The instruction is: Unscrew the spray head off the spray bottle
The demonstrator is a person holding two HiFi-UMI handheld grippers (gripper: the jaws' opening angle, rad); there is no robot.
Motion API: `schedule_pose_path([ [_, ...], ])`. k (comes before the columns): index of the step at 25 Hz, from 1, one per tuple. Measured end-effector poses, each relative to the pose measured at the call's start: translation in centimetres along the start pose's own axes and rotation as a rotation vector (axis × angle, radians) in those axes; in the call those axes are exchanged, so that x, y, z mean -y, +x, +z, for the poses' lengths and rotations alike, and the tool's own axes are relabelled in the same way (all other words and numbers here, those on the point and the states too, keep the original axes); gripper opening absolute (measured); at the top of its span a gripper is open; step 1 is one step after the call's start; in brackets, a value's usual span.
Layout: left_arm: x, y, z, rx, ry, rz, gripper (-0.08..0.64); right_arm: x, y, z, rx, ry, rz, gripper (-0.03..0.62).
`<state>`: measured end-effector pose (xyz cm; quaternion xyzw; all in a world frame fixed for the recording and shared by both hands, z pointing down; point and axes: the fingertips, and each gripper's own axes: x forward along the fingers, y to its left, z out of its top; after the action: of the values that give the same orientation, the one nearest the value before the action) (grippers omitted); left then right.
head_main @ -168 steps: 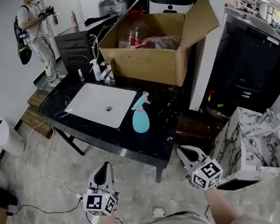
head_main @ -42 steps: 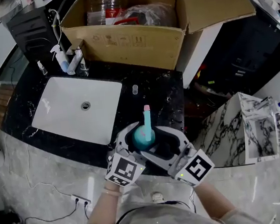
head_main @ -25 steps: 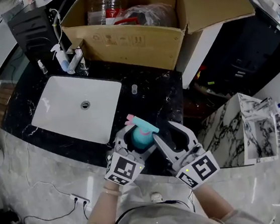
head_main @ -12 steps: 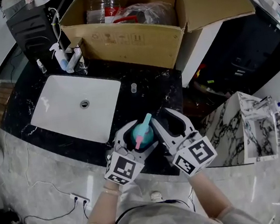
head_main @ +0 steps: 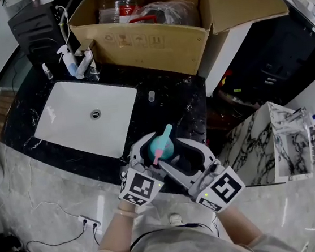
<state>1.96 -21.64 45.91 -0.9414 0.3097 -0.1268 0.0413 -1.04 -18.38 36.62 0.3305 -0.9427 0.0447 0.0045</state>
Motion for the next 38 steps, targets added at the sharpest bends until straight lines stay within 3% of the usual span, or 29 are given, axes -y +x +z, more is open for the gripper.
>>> schedule_pose_path([
  [3, 0.0, 0.0, 0.0, 0.000, -0.005, 0.004, 0.376, -0.5, 1.0, 0.3, 0.003, 0.020, -0.006, 0.263],
  [9, 0.1, -0.1, 0.1, -0.001, -0.004, 0.003, 0.376, 0.2, 1.3, -0.4, -0.063, -0.075, -0.117, 0.274],
  [24, 0.2, -0.2, 0.0, 0.003, -0.019, -0.007, 0.376, 5.6, -2.8, -0.9, -0.047, 0.009, -0.203, 0.235],
  [38, 0.3, -0.6, 0.2, 0.011, -0.027, -0.010, 0.376, 8.6, -0.4, -1.3, -0.029, 0.080, -0.258, 0.204],
])
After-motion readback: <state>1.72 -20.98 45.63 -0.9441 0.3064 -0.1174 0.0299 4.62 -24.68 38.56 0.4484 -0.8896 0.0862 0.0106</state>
